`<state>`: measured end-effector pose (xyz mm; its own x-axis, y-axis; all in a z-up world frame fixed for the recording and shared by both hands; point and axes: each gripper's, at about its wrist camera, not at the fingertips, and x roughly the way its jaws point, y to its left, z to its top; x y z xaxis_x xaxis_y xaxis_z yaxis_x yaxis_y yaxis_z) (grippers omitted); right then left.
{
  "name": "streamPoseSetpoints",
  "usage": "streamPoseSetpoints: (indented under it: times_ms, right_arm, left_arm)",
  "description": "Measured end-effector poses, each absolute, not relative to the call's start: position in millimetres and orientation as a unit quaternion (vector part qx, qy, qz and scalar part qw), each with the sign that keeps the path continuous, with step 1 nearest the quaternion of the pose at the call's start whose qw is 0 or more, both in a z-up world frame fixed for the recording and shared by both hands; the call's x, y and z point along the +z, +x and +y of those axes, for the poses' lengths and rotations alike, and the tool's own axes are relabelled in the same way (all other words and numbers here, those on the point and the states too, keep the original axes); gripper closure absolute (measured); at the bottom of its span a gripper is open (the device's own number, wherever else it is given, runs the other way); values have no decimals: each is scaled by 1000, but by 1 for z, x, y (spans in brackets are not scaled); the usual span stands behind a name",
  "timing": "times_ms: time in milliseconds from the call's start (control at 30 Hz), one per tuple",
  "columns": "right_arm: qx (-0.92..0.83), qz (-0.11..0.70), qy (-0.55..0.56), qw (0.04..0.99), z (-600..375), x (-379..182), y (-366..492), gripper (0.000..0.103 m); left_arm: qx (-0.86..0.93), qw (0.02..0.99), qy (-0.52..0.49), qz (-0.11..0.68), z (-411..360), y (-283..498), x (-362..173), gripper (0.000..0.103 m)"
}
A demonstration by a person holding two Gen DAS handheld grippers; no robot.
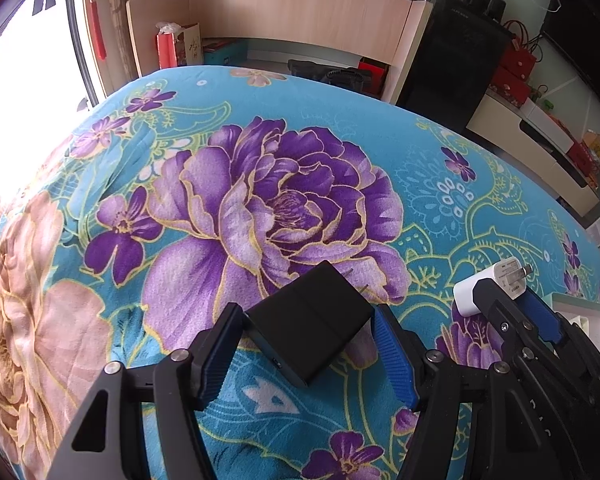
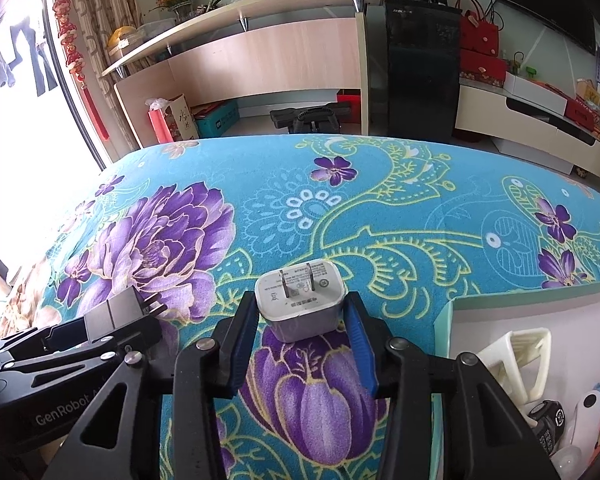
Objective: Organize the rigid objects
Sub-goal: 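Lift and carry the black block and white plug toward the white tray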
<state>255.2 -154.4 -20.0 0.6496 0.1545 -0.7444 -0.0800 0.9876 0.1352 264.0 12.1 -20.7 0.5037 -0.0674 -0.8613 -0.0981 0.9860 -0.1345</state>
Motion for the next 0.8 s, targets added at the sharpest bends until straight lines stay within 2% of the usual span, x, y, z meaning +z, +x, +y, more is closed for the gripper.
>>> streamPoseSetpoints:
  times_ms: [800]
  right_arm:
    - [22, 405, 77, 911, -195, 26, 202, 58]
  left_arm:
    - [-14, 886, -60, 460, -11, 238, 17, 34]
